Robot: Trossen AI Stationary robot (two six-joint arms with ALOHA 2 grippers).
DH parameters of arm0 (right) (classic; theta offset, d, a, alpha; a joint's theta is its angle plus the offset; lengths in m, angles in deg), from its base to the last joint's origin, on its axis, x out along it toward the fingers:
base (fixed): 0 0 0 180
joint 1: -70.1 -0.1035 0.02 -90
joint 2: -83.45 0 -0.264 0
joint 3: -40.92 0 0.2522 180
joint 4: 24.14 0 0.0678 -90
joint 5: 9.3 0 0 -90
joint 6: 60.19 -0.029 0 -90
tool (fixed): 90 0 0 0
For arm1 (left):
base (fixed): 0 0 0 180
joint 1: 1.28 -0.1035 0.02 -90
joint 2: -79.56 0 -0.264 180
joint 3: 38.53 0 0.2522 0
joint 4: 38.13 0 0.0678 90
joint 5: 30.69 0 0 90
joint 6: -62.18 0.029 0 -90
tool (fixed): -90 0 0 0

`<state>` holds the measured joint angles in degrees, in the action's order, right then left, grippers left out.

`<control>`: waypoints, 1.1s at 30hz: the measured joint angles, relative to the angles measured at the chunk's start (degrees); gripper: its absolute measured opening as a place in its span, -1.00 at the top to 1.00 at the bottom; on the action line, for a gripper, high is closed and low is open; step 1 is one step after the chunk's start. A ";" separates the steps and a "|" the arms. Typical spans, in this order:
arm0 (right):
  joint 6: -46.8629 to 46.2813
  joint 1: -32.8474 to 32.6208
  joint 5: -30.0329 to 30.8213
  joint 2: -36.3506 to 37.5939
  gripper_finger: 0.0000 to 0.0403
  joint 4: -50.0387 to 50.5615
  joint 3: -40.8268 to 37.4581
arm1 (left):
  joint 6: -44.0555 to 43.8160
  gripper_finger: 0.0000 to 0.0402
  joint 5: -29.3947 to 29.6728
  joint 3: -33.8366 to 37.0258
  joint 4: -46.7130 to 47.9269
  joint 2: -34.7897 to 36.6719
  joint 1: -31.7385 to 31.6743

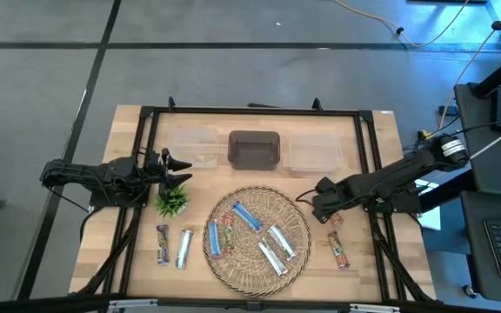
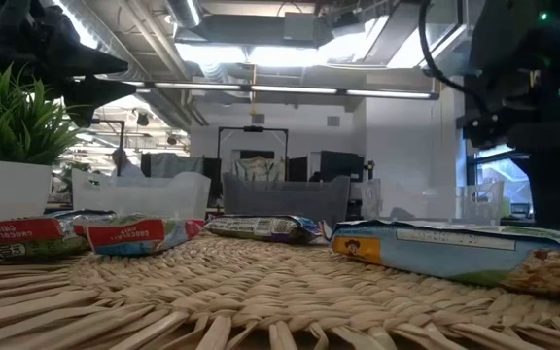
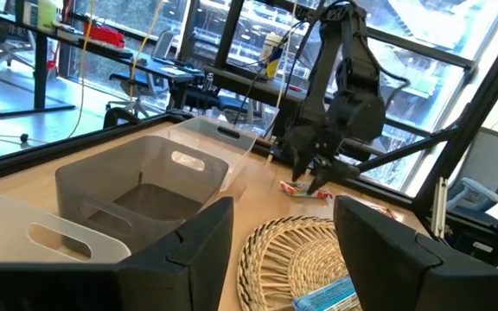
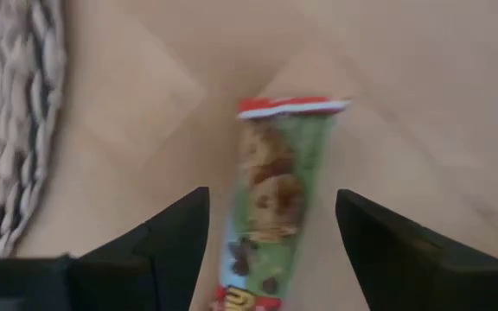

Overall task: Pick and place Granola Bars by type
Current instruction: Put the red granola bar into the right transparent bin

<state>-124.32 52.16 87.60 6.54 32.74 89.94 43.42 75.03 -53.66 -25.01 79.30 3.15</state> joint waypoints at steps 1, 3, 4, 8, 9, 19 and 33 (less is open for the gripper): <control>0.04 0.00 -0.46 -0.78 -0.26 -0.44 0.00 | 0.00 0.03 0.00 0.00 -0.02 0.00 0.00; -0.05 0.00 -0.70 -2.33 -0.26 -0.63 -0.02 | 0.00 0.02 0.00 0.02 -0.02 0.02 0.00; -0.07 0.00 -0.70 -3.04 -0.26 -0.79 -0.02 | 0.00 0.02 0.00 0.02 -0.02 0.00 0.00; -0.27 0.09 -1.22 -5.00 -0.21 -1.45 0.16 | 0.00 0.04 0.04 0.02 -0.02 0.02 0.00; -0.50 0.11 -1.30 -5.19 -0.18 -1.47 0.20 | 0.02 0.04 0.04 0.00 -0.02 0.00 -0.02; -1.31 0.11 -1.64 -5.35 0.32 -1.66 0.13 | 0.02 0.03 0.13 0.01 -0.02 0.01 -0.01; 3.41 0.27 -1.43 -5.55 0.52 0.22 6.13 | 0.02 0.03 0.13 0.02 -0.02 0.00 0.00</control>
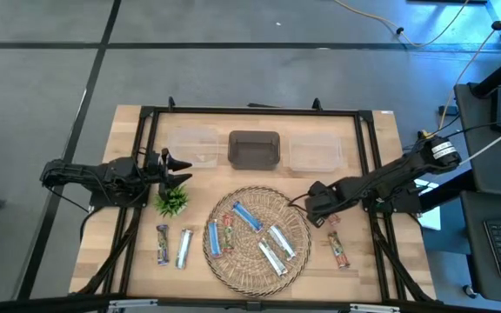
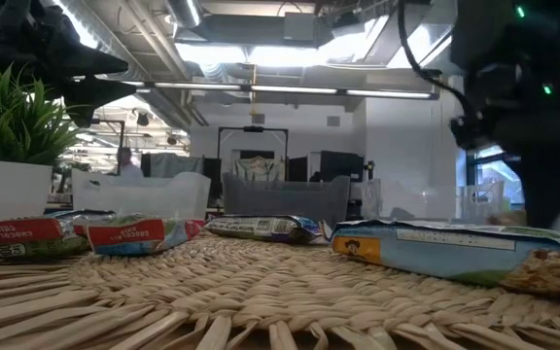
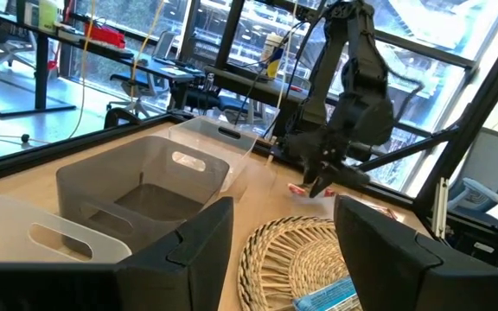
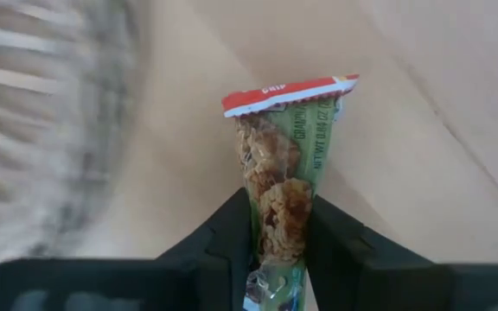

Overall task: Pick and place Granola Bars by type
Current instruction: Put the red granola bar into the right transparent bin

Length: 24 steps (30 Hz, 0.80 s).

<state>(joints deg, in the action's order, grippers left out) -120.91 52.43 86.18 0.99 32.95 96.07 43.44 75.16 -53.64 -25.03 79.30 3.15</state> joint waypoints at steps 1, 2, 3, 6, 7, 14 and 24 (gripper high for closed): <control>0.90 0.16 0.23 0.20 0.52 0.82 1.07 | 0.00 0.03 0.00 0.01 0.00 0.02 0.00; 1.23 0.41 0.52 0.37 0.52 1.77 2.36 | 0.00 0.03 0.00 0.01 0.00 0.00 0.00; 1.48 0.82 0.99 0.55 0.52 2.39 3.85 | 0.00 0.03 0.00 -0.01 0.00 0.00 0.00; 4.12 2.57 3.41 1.86 0.52 4.28 8.37 | 0.00 0.03 -0.02 -0.01 0.00 0.01 0.00; 4.95 3.28 4.66 2.13 0.52 4.75 10.11 | 0.00 0.03 -0.02 -0.01 -0.01 0.01 -0.01; 16.85 9.65 16.39 4.07 0.52 12.82 22.91 | 0.00 0.04 -0.02 0.01 -0.32 0.00 -0.01; 35.34 23.20 20.64 4.12 0.52 18.54 30.24 | 0.00 0.03 2.05 0.00 -0.88 0.00 0.00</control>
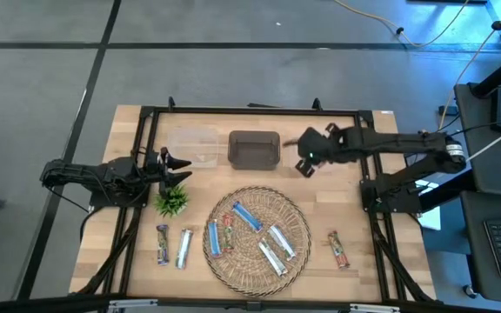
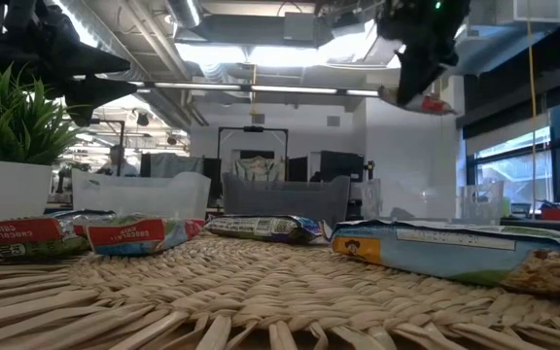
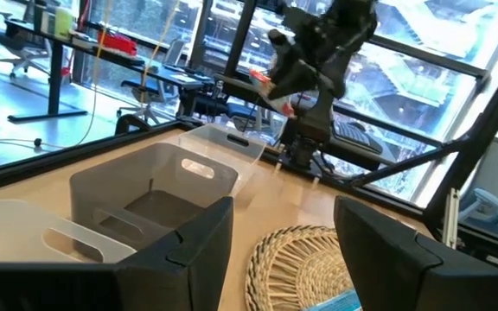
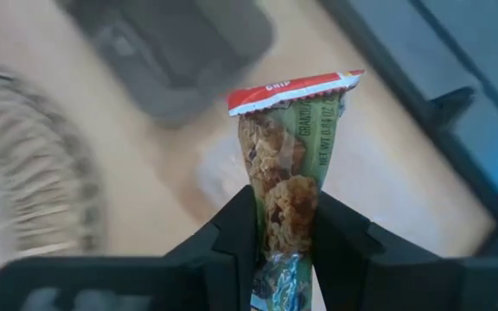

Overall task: Pick and place Granola Bars by type
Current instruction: Put the red granola bar into the right transparent bin

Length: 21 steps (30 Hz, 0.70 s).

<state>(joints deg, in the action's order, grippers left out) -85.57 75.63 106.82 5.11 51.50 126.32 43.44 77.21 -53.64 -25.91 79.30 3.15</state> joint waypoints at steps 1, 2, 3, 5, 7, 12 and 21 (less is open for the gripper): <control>2.16 1.05 0.14 0.02 0.52 0.02 -0.64 | 0.00 0.03 0.03 0.00 -0.01 0.00 -0.02; 3.95 1.96 0.15 0.00 0.52 0.18 -1.45 | 0.00 0.03 0.03 0.00 0.01 0.01 -0.02; 5.26 2.79 0.06 -0.05 0.52 0.30 -2.26 | 0.00 0.03 0.03 0.00 0.01 0.00 -0.02; 6.96 4.31 -0.23 -0.03 0.52 -0.32 -4.04 | 0.00 0.03 0.19 0.01 0.01 0.02 -0.02; 7.96 5.65 -0.46 0.00 0.52 -3.37 -6.77 | 0.00 0.03 0.47 0.01 0.01 0.00 -0.01; 12.33 8.02 -0.14 -0.05 0.52 -14.63 -14.86 | 0.00 0.03 0.51 0.01 0.02 0.00 0.00; 12.52 10.38 -0.29 -0.05 0.52 -25.10 -24.24 | 0.00 0.03 0.53 -0.01 0.03 0.00 0.00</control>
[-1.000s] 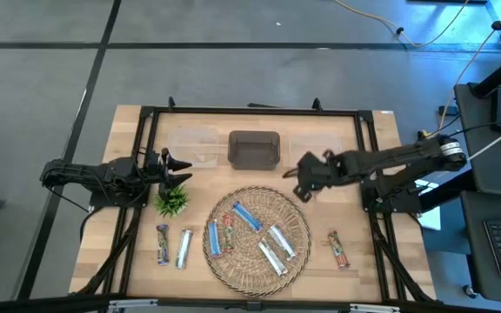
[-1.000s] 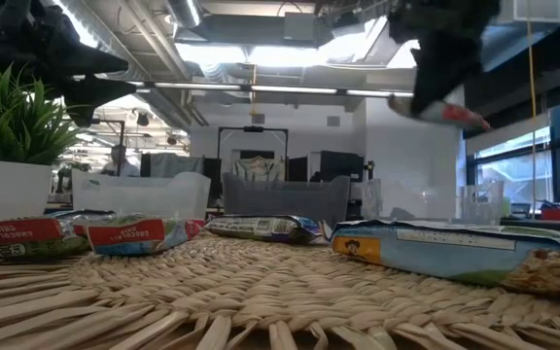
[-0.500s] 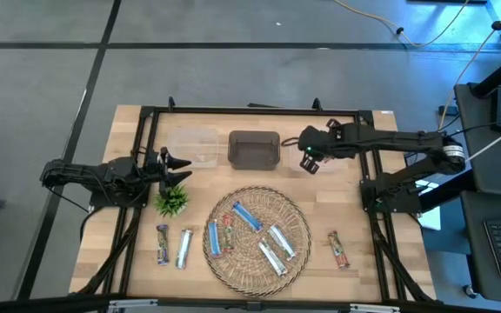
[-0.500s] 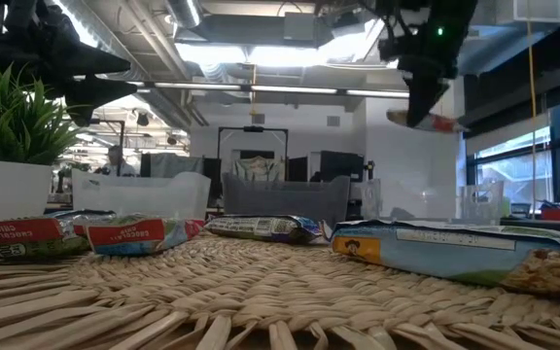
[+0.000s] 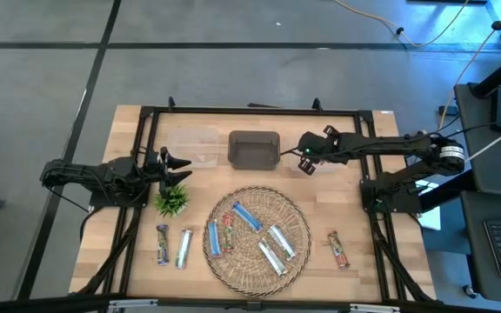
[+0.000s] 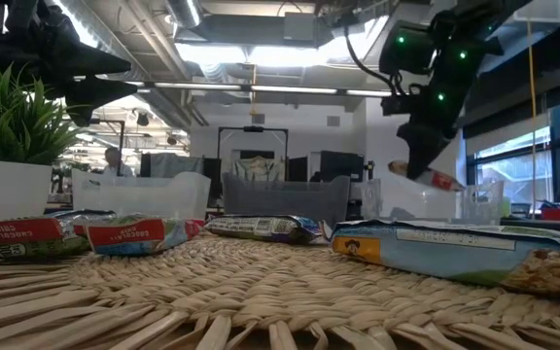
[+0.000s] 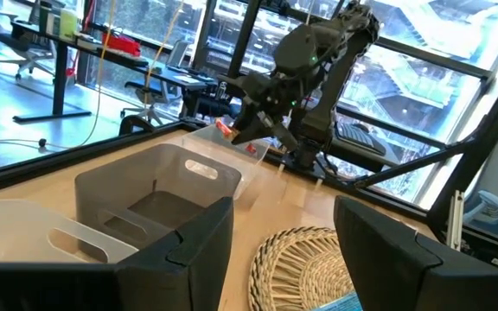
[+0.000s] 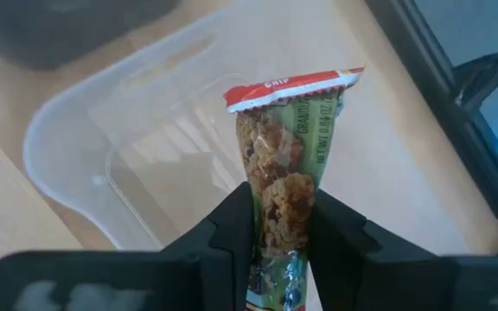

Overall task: Pick and place Granola Bars by type
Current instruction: Put the red granola bar into the right transparent bin

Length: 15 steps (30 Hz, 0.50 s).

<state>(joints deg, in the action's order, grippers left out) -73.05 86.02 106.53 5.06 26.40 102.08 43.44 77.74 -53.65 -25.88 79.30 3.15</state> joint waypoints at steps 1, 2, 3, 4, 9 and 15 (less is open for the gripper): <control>0.16 0.16 0.02 0.00 0.52 -0.51 -0.42 | 0.00 0.03 0.00 0.02 0.00 0.02 -0.02; 0.64 0.35 0.04 0.00 0.52 -1.14 -0.92 | 0.00 0.03 0.00 0.02 0.00 0.00 -0.02; 1.20 0.44 0.06 0.00 0.52 -1.93 -1.42 | 0.00 0.03 0.00 0.01 0.02 0.00 -0.02; 1.42 0.44 0.11 0.00 0.52 -2.82 -1.97 | 0.00 0.03 0.00 0.00 0.00 0.00 -0.02; 1.58 0.42 0.11 0.00 0.52 -6.66 -4.47 | 0.00 0.03 0.09 0.01 0.02 0.01 -0.02; 1.60 0.42 0.13 0.04 0.52 -7.54 -6.11 | 0.00 0.03 0.17 0.00 0.02 0.00 -0.02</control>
<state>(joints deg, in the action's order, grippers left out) -71.45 86.43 106.66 5.10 18.86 95.96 43.44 77.92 -53.66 -25.86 79.30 3.12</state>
